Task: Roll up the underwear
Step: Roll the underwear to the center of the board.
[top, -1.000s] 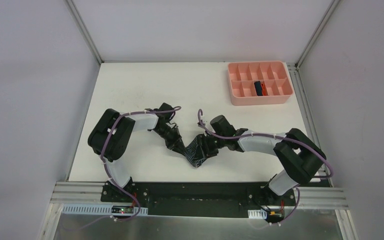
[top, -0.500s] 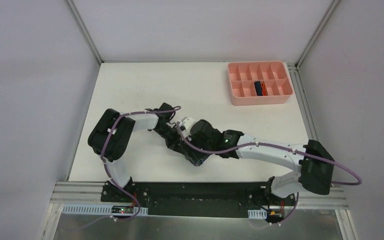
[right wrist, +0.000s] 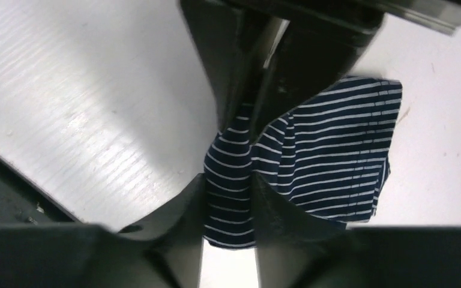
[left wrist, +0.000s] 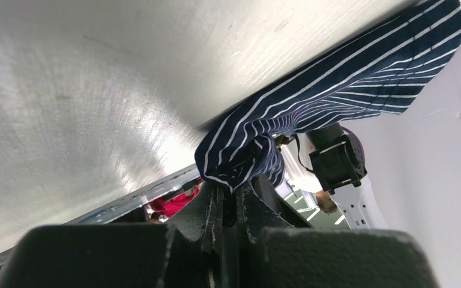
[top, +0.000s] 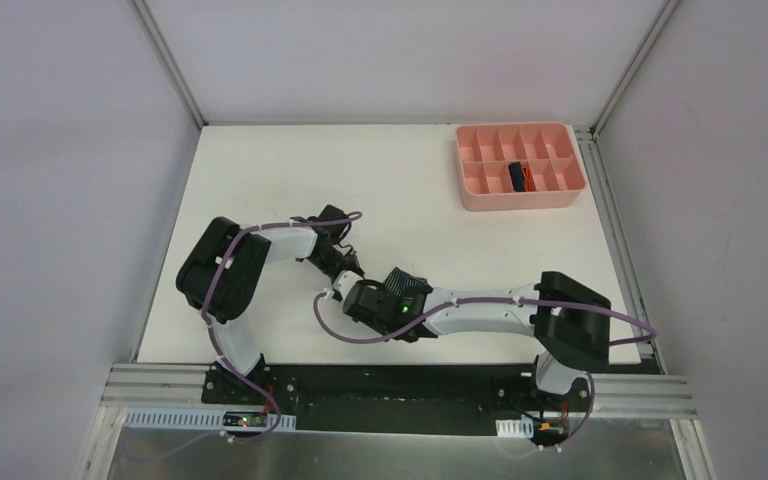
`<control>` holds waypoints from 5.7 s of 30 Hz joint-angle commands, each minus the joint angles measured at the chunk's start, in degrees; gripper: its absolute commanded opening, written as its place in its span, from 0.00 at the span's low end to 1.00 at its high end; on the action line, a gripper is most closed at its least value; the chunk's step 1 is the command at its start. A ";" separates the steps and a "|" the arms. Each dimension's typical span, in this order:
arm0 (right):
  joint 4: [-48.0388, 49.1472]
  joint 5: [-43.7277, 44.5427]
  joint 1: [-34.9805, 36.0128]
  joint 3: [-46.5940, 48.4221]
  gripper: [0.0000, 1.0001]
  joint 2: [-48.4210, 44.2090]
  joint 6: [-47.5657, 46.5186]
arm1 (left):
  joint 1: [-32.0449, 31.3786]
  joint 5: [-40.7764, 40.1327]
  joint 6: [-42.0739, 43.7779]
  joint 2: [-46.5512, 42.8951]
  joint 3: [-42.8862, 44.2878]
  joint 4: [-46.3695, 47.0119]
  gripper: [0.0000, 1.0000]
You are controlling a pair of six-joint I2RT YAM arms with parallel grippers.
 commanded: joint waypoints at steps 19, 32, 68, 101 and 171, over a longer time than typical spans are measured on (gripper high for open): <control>16.57 -43.60 -23.35 -13.42 0.00 -9.45 19.26 | 0.76 -2.05 -6.36 -9.69 1.52 -2.19 0.58; 37.32 -64.42 -33.33 -22.84 0.00 -2.97 33.46 | -0.15 -0.52 -4.06 -10.57 -3.21 -0.95 0.62; 17.75 -58.63 -38.54 -16.20 0.47 -5.74 25.74 | -3.14 -1.52 -0.27 4.28 3.28 -3.95 0.44; -3.94 0.43 -6.63 -2.79 0.21 -2.75 12.11 | -4.97 -0.89 -1.12 8.50 7.10 -4.97 0.46; -10.09 -2.40 -10.33 -4.95 0.77 -19.86 12.40 | -8.41 2.90 -3.61 8.22 3.90 5.48 0.00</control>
